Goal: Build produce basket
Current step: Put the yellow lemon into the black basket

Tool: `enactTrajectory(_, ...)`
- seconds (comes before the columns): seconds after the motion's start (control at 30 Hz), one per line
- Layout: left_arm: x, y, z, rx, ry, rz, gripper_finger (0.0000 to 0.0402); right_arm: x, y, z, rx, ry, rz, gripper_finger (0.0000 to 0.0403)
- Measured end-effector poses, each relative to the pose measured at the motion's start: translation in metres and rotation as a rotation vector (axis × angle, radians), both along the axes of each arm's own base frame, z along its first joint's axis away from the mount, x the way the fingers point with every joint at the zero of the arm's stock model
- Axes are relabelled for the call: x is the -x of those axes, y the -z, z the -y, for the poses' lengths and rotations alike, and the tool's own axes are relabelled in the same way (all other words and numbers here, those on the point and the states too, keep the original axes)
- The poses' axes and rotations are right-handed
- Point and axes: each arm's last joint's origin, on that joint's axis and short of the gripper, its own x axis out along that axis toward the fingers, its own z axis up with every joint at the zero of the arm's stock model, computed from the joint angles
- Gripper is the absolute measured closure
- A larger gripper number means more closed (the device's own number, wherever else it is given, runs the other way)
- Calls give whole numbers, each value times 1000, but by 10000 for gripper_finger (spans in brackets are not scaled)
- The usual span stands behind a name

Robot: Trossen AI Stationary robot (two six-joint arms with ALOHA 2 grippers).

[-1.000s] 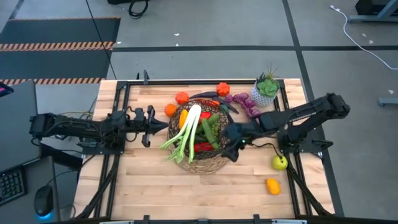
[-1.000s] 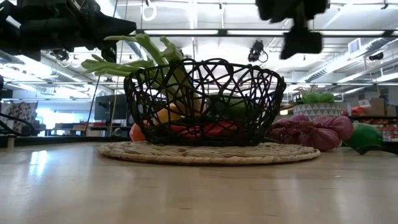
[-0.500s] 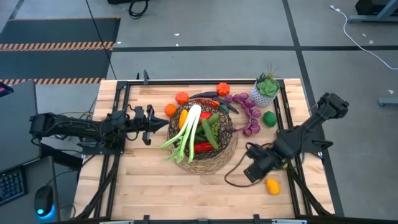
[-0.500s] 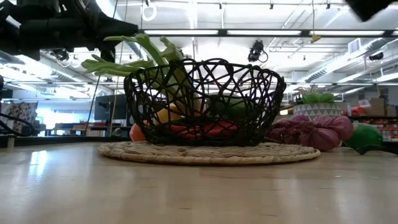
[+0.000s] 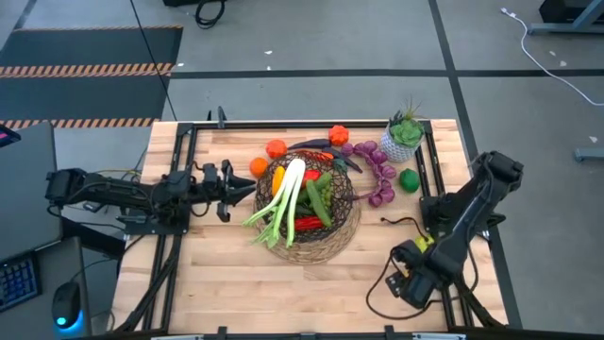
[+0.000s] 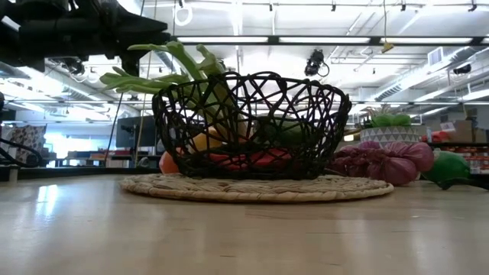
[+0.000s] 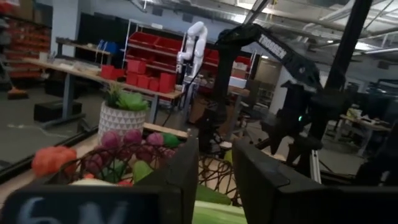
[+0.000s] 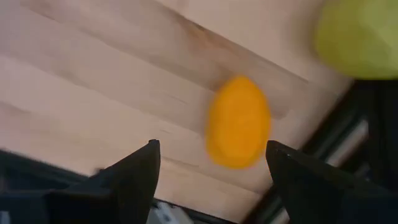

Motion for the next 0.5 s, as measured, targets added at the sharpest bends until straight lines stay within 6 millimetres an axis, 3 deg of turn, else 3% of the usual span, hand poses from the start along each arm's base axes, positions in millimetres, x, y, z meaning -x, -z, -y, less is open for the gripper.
enactTrajectory(0.5,0,2,0,33,13,-16,255,1,40,-26,26,-74,-135,108)
